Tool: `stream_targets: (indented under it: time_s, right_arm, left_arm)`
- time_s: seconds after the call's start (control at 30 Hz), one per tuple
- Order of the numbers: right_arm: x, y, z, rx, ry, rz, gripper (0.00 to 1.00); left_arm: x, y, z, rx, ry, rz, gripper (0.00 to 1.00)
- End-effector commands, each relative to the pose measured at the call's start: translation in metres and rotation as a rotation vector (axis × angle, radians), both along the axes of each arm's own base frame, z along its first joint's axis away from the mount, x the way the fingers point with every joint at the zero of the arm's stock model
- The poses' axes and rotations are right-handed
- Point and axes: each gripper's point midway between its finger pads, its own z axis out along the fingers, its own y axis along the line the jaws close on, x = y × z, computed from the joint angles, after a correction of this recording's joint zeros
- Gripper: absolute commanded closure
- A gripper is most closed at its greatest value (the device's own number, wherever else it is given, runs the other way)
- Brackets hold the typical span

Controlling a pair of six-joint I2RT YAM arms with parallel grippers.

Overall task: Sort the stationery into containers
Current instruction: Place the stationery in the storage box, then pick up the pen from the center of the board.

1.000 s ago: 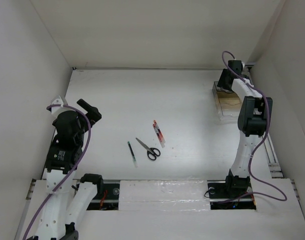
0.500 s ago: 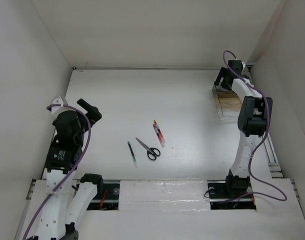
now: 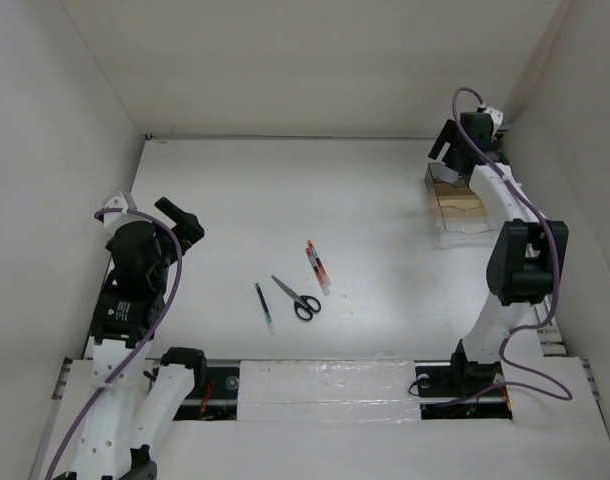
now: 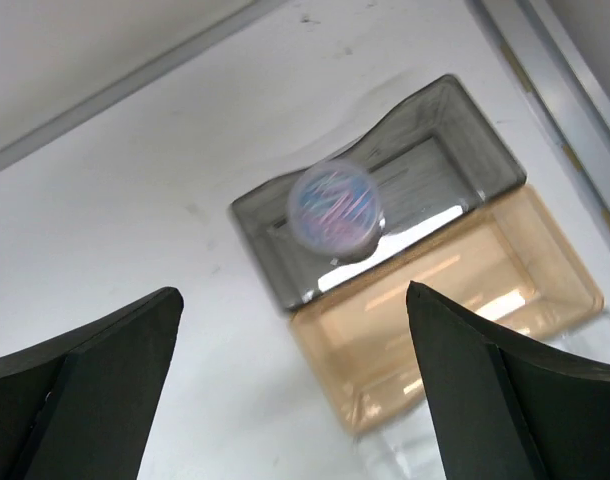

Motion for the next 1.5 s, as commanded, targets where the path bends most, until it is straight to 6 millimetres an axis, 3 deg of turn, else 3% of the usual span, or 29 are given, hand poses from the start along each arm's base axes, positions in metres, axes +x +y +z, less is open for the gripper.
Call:
stream_targets:
  time_s: [0.0, 0.03, 0.07, 0.13, 0.23, 0.27, 0.3, 0.4, 0.6, 0.67, 0.7, 0.8, 1.0, 1.13, 1.27, 1.47]
  right_arm:
    - [-0.013, 0.028, 0.068, 0.028, -0.206, 0.019, 0.0]
    - [-0.022, 0.041, 0.065, 0.024, -0.196, 0.037, 0.0]
    - [-0.03, 0.049, 0.087, 0.028, -0.247, 0.054, 0.0]
    - [-0.041, 0.074, 0.103, 0.021, -0.274, 0.087, 0.0]
    - [-0.064, 0.09, 0.123, -0.017, -0.303, 0.085, 0.0]
    - [-0.073, 0.11, 0.122, -0.029, -0.291, 0.132, 0.0]
    - [-0.08, 0.118, 0.13, -0.023, -0.302, 0.153, 0.0]
    - [-0.099, 0.152, 0.126, -0.038, -0.264, 0.25, 0.0]
    - [-0.157, 0.238, 0.091, -0.068, -0.179, 0.508, 0.0]
    - [-0.177, 0.252, 0.077, -0.059, -0.147, 0.569, 0.0]
    - [-0.186, 0.271, 0.071, -0.038, -0.139, 0.637, 0.02]
    - [-0.206, 0.288, 0.049, -0.01, -0.107, 0.733, 0.05]
    - [-0.215, 0.306, -0.004, 0.003, 0.001, 0.794, 0.2]
    - [-0.22, 0.318, -0.02, 0.003, 0.023, 0.826, 0.24]
    - [-0.226, 0.334, -0.021, 0.043, 0.013, 0.897, 0.28]
    - [-0.237, 0.362, -0.059, 0.003, 0.116, 0.969, 0.35]
  left_arm:
    - [0.004, -0.002, 0.011, 0.005, -0.039, -0.013, 0.0]
    - [0.004, -0.002, 0.011, 0.005, -0.039, -0.013, 0.0]
    - [0.004, -0.002, 0.011, 0.005, -0.039, -0.013, 0.0]
    - [0.004, -0.002, 0.011, 0.005, -0.039, -0.013, 0.0]
    - [0.004, -0.002, 0.011, 0.005, -0.039, -0.013, 0.0]
    - [0.005, -0.002, 0.007, 0.006, -0.03, -0.013, 0.0]
    - [0.005, -0.002, 0.007, 0.006, -0.03, -0.013, 0.0]
    - [0.005, -0.002, 0.007, 0.006, -0.03, -0.013, 0.0]
    - [0.003, 0.001, 0.009, 0.012, -0.04, 0.004, 0.0]
    - [0.003, 0.001, 0.009, 0.012, -0.04, 0.004, 0.0]
    - [0.003, 0.003, 0.009, 0.007, -0.042, 0.017, 0.0]
    - [0.003, 0.005, 0.009, 0.011, -0.043, 0.026, 0.0]
    - [0.003, 0.005, 0.009, 0.011, -0.043, 0.026, 0.0]
    - [0.003, 0.005, 0.009, 0.011, -0.043, 0.026, 0.0]
    - [0.003, 0.005, 0.009, 0.011, -0.043, 0.026, 0.0]
    - [0.006, 0.004, 0.005, 0.013, -0.025, 0.026, 0.0]
